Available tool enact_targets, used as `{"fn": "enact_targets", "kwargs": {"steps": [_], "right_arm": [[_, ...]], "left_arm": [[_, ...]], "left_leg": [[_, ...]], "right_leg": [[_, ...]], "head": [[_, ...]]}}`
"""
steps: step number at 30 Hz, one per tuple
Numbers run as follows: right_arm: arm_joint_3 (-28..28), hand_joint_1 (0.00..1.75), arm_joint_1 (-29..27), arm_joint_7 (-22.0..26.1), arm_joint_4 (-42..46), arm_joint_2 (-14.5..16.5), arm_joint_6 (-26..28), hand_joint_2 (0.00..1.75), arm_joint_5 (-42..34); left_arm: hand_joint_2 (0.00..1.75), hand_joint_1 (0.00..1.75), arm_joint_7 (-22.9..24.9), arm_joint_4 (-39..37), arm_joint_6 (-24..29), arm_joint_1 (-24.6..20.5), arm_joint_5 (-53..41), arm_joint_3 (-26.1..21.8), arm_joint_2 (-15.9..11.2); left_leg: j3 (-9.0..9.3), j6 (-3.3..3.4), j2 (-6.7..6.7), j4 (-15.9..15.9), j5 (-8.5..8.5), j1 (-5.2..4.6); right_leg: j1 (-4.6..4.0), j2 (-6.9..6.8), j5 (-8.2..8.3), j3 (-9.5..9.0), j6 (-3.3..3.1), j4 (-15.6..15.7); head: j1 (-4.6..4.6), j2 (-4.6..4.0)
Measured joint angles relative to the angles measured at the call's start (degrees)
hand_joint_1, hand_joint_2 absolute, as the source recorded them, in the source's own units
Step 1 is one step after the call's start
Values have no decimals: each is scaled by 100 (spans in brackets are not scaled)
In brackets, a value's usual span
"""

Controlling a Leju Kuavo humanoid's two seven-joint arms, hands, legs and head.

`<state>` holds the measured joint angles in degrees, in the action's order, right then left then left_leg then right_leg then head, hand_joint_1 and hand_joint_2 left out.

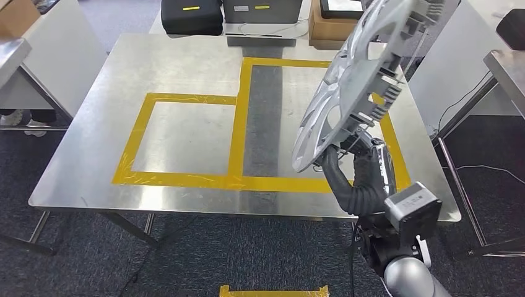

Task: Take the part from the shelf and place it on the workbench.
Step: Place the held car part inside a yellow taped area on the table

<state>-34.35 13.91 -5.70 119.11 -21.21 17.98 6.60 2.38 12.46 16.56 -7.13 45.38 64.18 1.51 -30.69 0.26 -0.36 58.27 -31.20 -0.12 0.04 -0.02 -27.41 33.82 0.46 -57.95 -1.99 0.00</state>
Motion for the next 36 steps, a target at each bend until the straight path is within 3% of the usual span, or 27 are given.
{"fn": "enact_targets", "kwargs": {"steps": [6,15,26,36], "right_arm": [[-267,175,1316,-1818,-366,-475,-1623,175,304],[-1053,175,3281,-2926,-1425,-811,-2457,175,-183],[-1741,175,4084,-3283,-2157,-1026,-2732,175,-311],[-2451,175,5227,-3435,-2969,-1414,-3798,175,-1037]], "left_arm": [[175,0,1,0,-107,-7,-198,27,32],[175,0,115,0,-258,-41,-400,80,100],[175,0,170,-2,-298,-40,-458,192,132],[175,0,171,-3,-303,-28,-407,194,131]], "left_leg": [[1,7,-37,0,4,-5],[1,13,-58,1,9,-6],[-2,15,-42,1,7,-11],[-6,16,14,5,9,-17]], "right_leg": [[9,9,11,0,14,0],[10,14,18,2,13,-1],[11,13,18,3,14,4],[17,-5,20,2,17,6]], "head": [[4,0],[7,0],[-1,0],[2,0]]}}
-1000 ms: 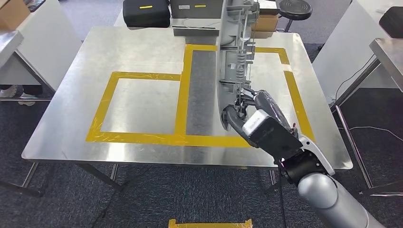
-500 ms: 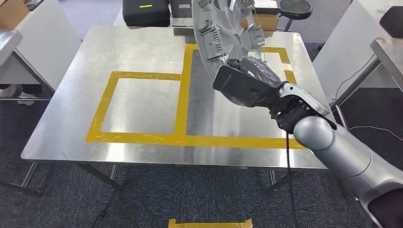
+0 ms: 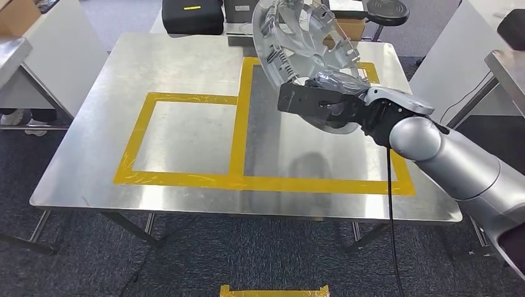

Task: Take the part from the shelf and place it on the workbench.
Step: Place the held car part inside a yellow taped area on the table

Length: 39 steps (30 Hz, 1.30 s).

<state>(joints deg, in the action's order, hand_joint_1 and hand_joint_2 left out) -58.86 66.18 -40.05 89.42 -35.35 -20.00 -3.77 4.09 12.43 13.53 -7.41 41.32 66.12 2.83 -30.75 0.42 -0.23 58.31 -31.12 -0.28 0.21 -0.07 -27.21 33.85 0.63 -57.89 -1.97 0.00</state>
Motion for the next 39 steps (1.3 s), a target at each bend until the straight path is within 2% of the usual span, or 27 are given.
{"fn": "enact_targets", "kwargs": {"steps": [5,9,13,17,26,39], "right_arm": [[-819,175,996,-17,-458,-385,-8,175,-961],[-1325,175,1425,-17,-818,-595,-319,175,-727],[-1683,175,1677,-17,-1226,-678,-672,175,-388],[-1932,175,1828,-17,-1609,-712,-939,175,-172],[-2365,175,1897,-17,-2069,-724,-1067,175,-81],[-2576,175,1880,-17,-2206,-693,-1077,175,-133]], "left_arm": [[175,0,-13,-7,-4,15,46,-2,-15],[175,0,-10,-10,-28,16,46,-2,-21],[175,0,-125,-17,41,16,38,-2,-27],[175,0,-326,-19,182,15,9,-2,-26],[175,0,-460,-19,204,14,-13,-2,-27],[175,0,-497,-19,150,12,-78,0,-27]], "left_leg": [[-4,0,40,1,1,-8],[-9,4,61,1,4,-13],[-9,6,57,1,5,-19],[-9,7,53,2,5,-21],[-6,7,43,2,5,-21],[-4,7,19,2,5,-20]], "right_leg": [[8,-25,-3,0,4,0],[12,-42,-6,-1,8,0],[17,-42,-6,-1,8,0],[20,-43,-5,-1,8,1],[19,-38,-5,-1,8,1],[19,-36,-5,-1,8,-1]], "head": [[8,0],[8,0],[7,0],[6,0],[7,0],[8,0]]}}
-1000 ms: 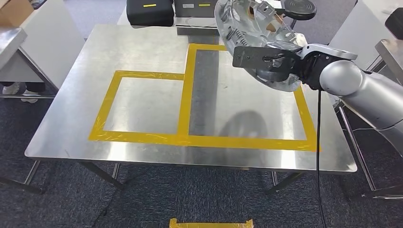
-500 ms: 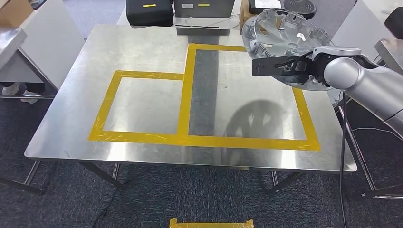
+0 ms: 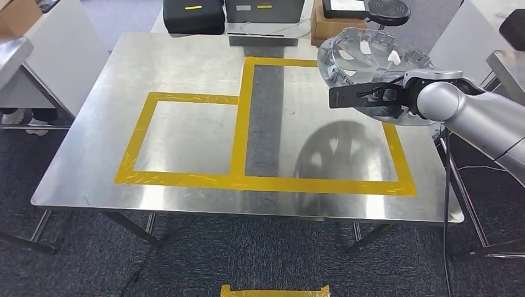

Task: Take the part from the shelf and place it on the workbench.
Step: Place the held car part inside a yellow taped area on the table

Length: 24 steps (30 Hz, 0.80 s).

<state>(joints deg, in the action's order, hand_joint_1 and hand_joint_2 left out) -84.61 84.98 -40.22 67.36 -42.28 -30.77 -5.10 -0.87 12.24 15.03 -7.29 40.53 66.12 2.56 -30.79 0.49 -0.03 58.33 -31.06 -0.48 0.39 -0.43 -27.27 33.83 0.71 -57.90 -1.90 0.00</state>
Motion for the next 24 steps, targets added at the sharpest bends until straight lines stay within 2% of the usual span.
{"fn": "enact_targets", "kwargs": {"steps": [13,18,24], "right_arm": [[-212,175,-67,2,-5,441,9,175,-170],[-219,175,-81,2,-15,708,-14,175,-231],[-251,175,-112,3,4,869,-15,175,-220]], "left_arm": [[175,0,-61,0,-10,-4,-5,0,0],[175,0,-97,0,-10,-4,-3,0,0],[175,0,-93,0,-10,-5,-1,-1,0]], "left_leg": [[7,1,-61,-2,-1,1],[12,1,-85,-3,-1,0],[12,1,-56,-3,-1,1]], "right_leg": [[0,39,2,0,1,-3],[0,61,3,1,2,-4],[0,54,3,1,2,-3]], "head": [[2,0],[3,0],[4,0]]}}
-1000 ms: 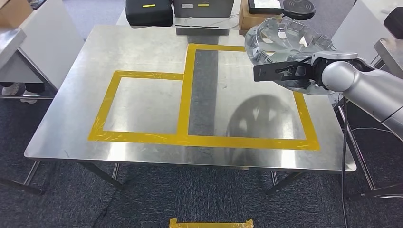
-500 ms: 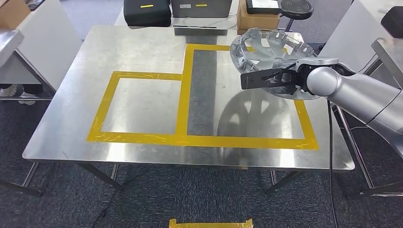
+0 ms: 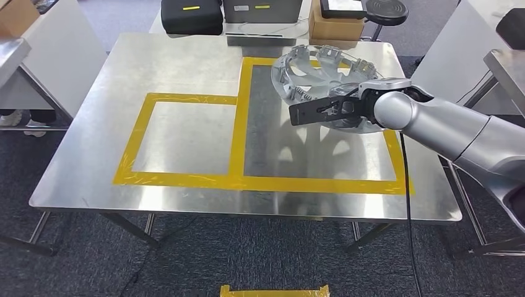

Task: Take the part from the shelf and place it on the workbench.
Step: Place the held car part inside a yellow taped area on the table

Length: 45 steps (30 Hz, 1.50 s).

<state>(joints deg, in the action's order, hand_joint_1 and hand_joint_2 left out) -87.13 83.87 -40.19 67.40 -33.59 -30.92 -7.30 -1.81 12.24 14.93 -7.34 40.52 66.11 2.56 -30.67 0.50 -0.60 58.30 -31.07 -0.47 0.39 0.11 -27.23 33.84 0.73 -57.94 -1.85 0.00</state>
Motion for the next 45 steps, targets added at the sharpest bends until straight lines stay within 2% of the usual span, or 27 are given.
{"fn": "enact_targets", "kwargs": {"steps": [9,13,20,24,35,40,42,45], "right_arm": [[-4,175,-156,1,60,146,-36,175,-3],[-5,0,-254,1,108,247,-45,0,3],[-2,0,-273,0,154,334,-43,0,13],[-3,0,-273,0,177,354,-44,0,9],[-2,0,-275,0,197,390,6,0,-3],[-2,0,-273,-1,202,390,189,0,-113],[1,0,-260,0,269,365,720,0,-373],[87,0,-228,107,651,189,2329,0,-886]], "left_arm": [[175,0,3,0,-1,-1,7,-1,0],[175,0,-3,0,-16,-1,-12,0,0],[175,0,-5,0,-16,0,-53,1,2],[0,0,15,0,-17,1,-30,-1,1],[0,0,100,-2,-19,7,53,-2,0],[0,0,98,-3,-21,7,78,-2,0],[0,0,90,-4,-20,8,121,-3,-1],[0,0,76,-10,-18,11,203,-4,-7]], "left_leg": [[-1,0,8,0,0,-1],[-1,0,13,0,0,-1],[0,0,31,0,1,1],[1,1,38,0,2,0],[1,1,49,1,3,0],[3,2,53,1,4,0],[5,3,60,2,5,-1],[14,2,98,4,6,-2]], "right_leg": [[1,-6,0,-1,0,0],[1,-6,0,-1,0,0],[0,-9,0,-4,0,0],[1,-11,1,-6,1,0],[1,-14,2,-8,2,0],[1,-14,2,-8,2,1],[1,-14,2,-8,3,1],[-1,-28,1,-12,2,3]], "head": [[-1,0],[2,0],[1,0],[2,0],[2,0],[2,0],[2,0],[9,0]]}}
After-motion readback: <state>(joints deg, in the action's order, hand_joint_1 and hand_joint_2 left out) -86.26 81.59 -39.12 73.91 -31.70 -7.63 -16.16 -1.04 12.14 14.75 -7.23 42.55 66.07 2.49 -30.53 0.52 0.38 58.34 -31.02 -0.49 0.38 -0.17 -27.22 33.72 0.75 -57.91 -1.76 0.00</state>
